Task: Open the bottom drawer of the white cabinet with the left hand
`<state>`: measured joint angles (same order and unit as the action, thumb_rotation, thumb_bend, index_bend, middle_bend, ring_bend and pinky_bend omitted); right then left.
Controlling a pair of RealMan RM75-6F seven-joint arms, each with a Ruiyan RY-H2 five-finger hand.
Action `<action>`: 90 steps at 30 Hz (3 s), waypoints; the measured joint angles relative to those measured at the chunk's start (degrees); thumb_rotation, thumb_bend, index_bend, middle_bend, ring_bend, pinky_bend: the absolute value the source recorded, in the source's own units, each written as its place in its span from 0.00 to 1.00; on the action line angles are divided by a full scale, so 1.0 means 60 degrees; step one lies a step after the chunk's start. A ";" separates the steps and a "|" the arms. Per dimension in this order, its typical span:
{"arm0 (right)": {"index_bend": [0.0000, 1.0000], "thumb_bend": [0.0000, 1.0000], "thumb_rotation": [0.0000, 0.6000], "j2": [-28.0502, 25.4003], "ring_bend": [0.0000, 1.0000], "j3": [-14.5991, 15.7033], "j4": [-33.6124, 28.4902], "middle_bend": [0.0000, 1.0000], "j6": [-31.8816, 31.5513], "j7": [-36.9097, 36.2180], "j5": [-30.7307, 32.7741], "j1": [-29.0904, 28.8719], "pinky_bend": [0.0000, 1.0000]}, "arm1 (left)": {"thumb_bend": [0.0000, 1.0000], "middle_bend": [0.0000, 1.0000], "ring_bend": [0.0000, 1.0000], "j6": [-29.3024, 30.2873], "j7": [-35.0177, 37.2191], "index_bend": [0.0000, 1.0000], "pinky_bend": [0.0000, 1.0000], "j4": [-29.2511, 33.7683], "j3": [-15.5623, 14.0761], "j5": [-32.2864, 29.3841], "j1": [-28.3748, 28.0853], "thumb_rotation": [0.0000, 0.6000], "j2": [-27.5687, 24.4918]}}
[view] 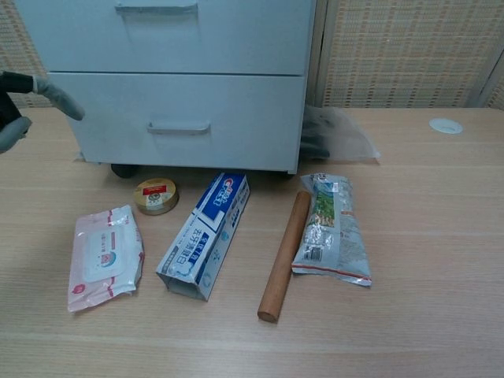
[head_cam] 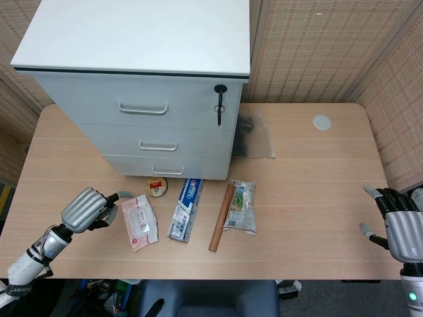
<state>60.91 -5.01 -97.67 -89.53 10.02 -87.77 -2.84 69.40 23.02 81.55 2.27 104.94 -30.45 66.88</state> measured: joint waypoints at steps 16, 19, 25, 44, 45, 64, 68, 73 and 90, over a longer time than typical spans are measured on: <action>0.20 0.15 1.00 -0.0009 0.19 -0.0010 -0.0019 0.26 0.0151 0.0046 0.0175 -0.0036 0.24 | 0.74 0.94 0.97 -0.2472 0.0710 0.14 1.00 -0.1139 0.0056 -0.1283 -0.1882 1.00 0.1273; 0.20 0.15 1.00 -0.0010 0.19 -0.0010 0.0003 0.26 0.0155 0.0022 0.0197 -0.0029 0.24 | 0.74 0.94 0.97 -0.2584 0.0736 0.14 1.00 -0.1404 0.0128 -0.1530 -0.2011 1.00 0.1499; 0.20 0.15 1.00 -0.0037 0.19 -0.0016 0.0024 0.26 0.0151 -0.0023 0.0246 -0.0008 0.24 | 0.74 0.94 0.98 -0.2710 0.0764 0.14 1.00 -0.1810 0.0236 -0.1914 -0.2248 1.00 0.1823; 0.20 0.15 1.00 -0.0010 0.19 -0.0003 0.0201 0.26 0.0118 -0.0238 0.0382 0.0094 0.24 | 0.74 0.94 0.98 -0.3181 0.0695 0.16 1.00 -0.2084 0.0151 -0.2384 -0.2777 1.00 0.2123; 0.20 0.15 1.00 -0.0012 0.19 -0.0002 0.0207 0.26 0.0115 -0.0245 0.0384 0.0098 0.24 | 0.74 0.94 0.98 -0.3202 0.0673 0.16 1.00 -0.2065 0.0136 -0.2396 -0.2797 1.00 0.2118; 0.20 0.15 1.00 0.0011 0.19 0.0001 0.0306 0.26 0.0017 -0.0348 0.0369 0.0177 0.24 | 0.74 0.95 0.98 -0.3084 0.0139 0.22 1.00 -0.1087 -0.0139 -0.2386 -0.2815 1.00 0.1612; 0.20 0.15 1.00 0.0018 0.19 0.0005 0.0325 0.26 0.0037 -0.0365 0.0373 0.0176 0.24 | 0.74 0.95 0.98 -0.3055 -0.0084 0.23 1.00 -0.0777 -0.0237 -0.2363 -0.2763 1.00 0.1432; 0.20 0.15 1.00 0.0032 0.19 0.0009 0.0340 0.26 0.0075 -0.0373 0.0360 0.0157 0.24 | 0.74 0.95 0.98 -0.2975 -0.0439 0.23 1.00 -0.0176 -0.0361 -0.2354 -0.2643 1.00 0.1140; 0.20 0.15 1.00 0.0065 0.19 0.0011 0.0329 0.26 0.0083 -0.0338 0.0387 0.0174 0.24 | 0.74 0.95 0.98 -0.2312 -0.1497 0.23 1.00 0.1077 -0.0635 -0.2341 -0.2012 1.00 0.0656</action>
<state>61.29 -4.94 -95.70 -89.04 7.99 -85.45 -1.80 55.53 14.04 88.01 -1.55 90.90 -42.53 70.81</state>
